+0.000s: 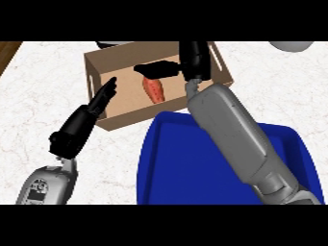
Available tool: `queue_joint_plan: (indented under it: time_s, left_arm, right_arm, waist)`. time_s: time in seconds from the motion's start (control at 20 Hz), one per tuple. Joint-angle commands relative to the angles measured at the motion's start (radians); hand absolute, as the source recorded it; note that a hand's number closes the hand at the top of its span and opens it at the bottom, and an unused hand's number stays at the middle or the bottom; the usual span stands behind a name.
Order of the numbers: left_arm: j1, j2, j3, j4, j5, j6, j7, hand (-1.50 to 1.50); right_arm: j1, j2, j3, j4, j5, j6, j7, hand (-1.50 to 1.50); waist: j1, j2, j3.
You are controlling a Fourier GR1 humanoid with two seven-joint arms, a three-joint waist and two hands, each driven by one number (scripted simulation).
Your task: Pick the sweet potato from the tray and place it in the cardboard box
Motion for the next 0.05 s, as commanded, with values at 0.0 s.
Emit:
queue_joint_plan:
  time_s: [0.0]
  left_arm:
    - [0.038,-0.020,-0.014,0.024,-0.011,0.014,0.011,0.00]
  right_arm:
    - [0.037,-0.006,-0.109,-0.095,-0.132,0.033,-0.074,-1.50]
  waist:
    - [-0.025,-0.005,-0.004]
